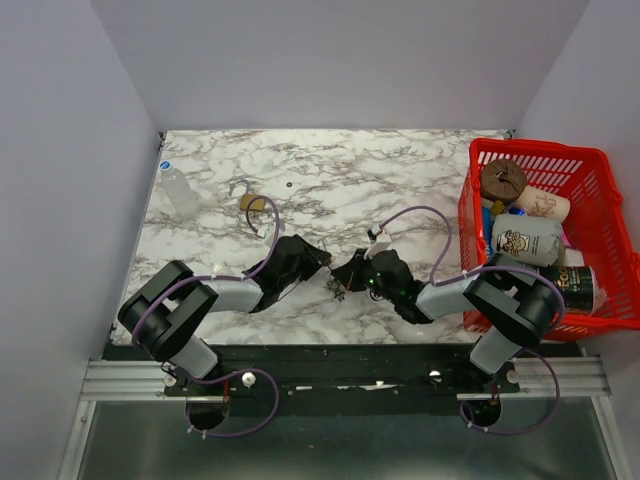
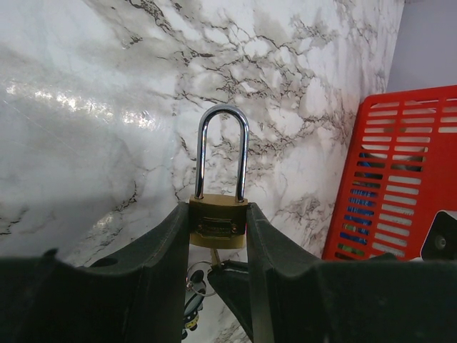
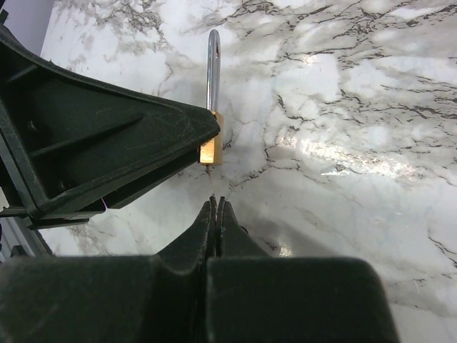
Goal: Unlock with the key
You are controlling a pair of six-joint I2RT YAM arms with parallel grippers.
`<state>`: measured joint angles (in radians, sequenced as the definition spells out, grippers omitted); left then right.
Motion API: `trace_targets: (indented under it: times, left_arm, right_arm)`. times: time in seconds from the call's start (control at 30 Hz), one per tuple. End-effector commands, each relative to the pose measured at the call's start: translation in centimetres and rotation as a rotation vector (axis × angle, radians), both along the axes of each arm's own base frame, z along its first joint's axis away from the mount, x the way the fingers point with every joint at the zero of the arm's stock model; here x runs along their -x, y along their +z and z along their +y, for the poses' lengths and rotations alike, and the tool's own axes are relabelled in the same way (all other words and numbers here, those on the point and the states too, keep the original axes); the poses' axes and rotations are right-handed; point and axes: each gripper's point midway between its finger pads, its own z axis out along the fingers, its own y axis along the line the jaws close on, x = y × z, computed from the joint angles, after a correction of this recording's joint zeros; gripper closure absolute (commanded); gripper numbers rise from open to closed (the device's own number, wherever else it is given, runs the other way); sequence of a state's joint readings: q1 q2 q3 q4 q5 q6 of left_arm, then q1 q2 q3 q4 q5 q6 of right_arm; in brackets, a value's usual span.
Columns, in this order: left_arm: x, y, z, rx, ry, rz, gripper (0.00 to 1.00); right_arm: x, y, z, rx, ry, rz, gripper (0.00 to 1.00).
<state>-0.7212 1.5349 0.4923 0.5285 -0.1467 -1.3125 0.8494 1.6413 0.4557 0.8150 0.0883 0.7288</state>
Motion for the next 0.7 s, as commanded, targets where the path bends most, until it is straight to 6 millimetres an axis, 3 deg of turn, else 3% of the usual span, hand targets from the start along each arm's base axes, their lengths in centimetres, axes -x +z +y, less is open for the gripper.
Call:
trace_targets:
  times: [0.0,0.67]
  left_arm:
    - [0.89,-1.08,0.38,-0.019,0.0,0.028,1.0]
    - [0.85,-1.02,0.21,-0.022,0.001,0.026,1.0]
  right_arm:
    - [-2.01,2.12,-1.1,-0.015,-0.095,-0.104,0.99]
    - [-2.71,2.0,-0.67,0.013,-0.102,-0.123,0.99]
